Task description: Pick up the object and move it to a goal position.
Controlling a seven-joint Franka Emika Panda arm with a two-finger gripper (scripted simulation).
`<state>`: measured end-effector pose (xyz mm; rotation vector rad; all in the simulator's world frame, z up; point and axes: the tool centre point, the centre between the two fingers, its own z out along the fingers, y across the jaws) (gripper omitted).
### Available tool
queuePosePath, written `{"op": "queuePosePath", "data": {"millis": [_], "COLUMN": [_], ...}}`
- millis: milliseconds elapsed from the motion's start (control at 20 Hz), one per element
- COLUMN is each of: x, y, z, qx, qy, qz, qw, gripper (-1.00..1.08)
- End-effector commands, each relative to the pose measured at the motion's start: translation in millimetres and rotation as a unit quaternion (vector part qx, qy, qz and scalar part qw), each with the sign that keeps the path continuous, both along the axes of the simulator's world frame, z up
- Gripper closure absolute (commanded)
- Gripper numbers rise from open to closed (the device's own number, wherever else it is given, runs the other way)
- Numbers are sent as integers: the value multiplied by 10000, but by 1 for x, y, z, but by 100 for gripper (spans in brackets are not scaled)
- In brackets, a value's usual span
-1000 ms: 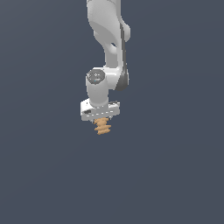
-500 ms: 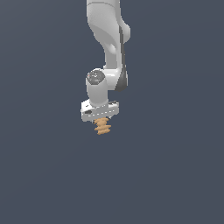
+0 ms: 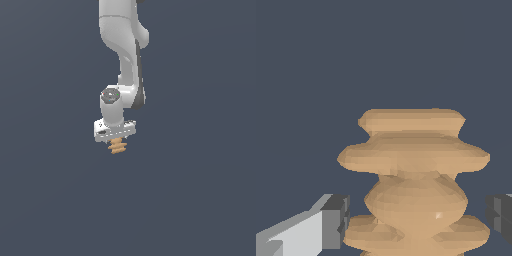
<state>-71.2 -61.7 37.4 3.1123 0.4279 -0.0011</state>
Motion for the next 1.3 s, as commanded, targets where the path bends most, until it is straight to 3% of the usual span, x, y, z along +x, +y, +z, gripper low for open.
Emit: {"op": "queuePosePath", "data": {"millis": [0, 300, 350, 950, 1250], "x": [0, 0, 0, 1, 6], "y": [0, 0, 0, 1, 22], "z": [-10, -20, -20, -18, -6], "qx": [0, 0, 0, -1, -1], "qy": [-2, -4, -4, -5, -5], "qz": [5, 8, 8, 2, 2], "qw": [10000, 10000, 10000, 10000, 10000], "gripper": [-92, -92, 108, 108, 108]}}
